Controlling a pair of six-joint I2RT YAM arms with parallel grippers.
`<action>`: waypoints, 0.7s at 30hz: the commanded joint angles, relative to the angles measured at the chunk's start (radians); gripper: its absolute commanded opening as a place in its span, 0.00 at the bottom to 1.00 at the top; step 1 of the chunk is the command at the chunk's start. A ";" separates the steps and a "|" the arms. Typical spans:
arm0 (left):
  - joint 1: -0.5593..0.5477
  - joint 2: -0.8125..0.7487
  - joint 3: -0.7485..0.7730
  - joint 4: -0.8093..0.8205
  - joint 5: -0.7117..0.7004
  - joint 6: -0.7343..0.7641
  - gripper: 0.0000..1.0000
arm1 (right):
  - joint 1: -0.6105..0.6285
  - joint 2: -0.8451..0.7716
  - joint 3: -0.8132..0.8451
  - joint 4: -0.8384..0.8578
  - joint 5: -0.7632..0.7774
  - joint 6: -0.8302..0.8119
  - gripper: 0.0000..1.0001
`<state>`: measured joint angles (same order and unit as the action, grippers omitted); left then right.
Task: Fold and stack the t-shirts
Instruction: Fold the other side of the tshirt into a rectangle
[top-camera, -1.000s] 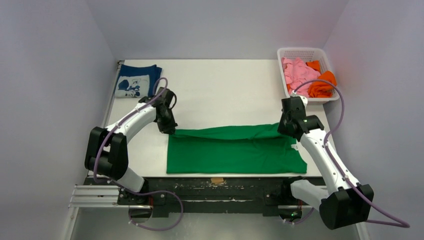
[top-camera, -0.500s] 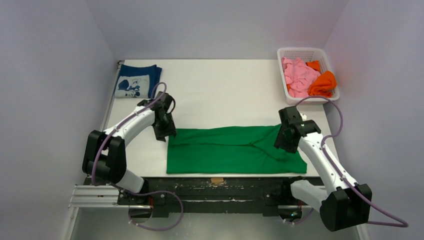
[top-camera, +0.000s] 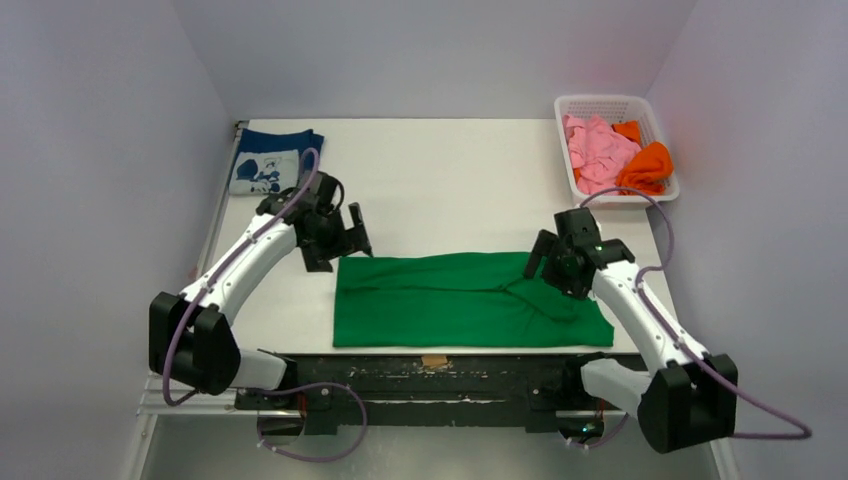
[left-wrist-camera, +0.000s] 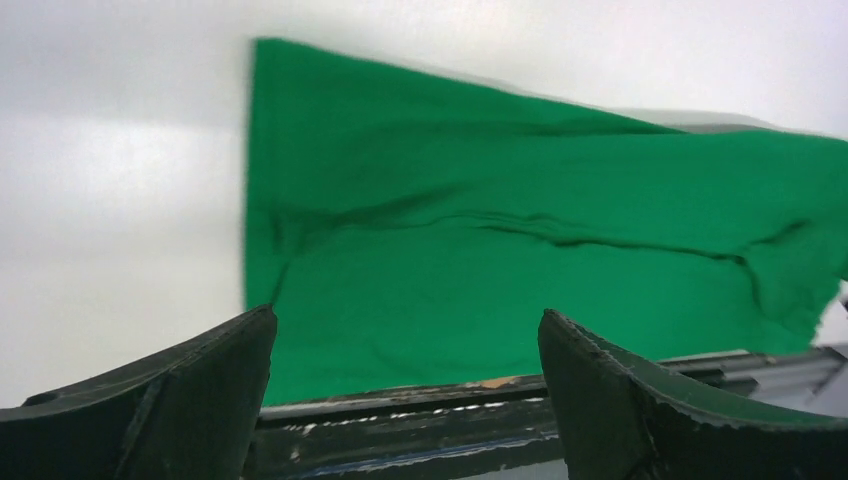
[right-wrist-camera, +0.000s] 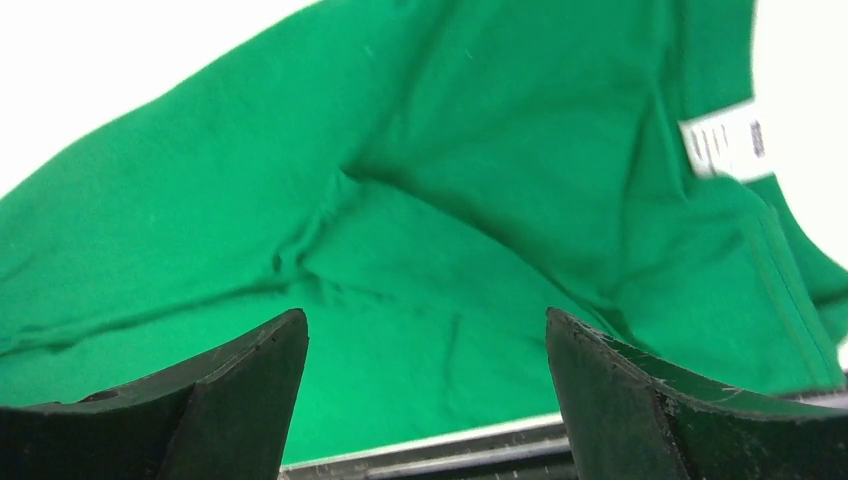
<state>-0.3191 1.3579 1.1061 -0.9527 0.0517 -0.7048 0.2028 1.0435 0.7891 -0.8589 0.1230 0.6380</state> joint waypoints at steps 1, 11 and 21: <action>-0.042 0.109 0.026 0.223 0.274 0.022 1.00 | 0.001 0.145 0.050 0.261 -0.035 -0.052 0.86; -0.046 0.319 -0.024 0.235 0.240 0.015 1.00 | 0.000 0.439 0.078 0.391 -0.114 -0.101 0.87; -0.035 0.349 -0.022 0.171 0.105 0.007 1.00 | 0.035 0.228 -0.050 0.172 -0.414 -0.140 0.88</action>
<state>-0.3660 1.7042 1.0695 -0.7547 0.2146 -0.6952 0.2104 1.3849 0.7902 -0.5579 -0.1284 0.5220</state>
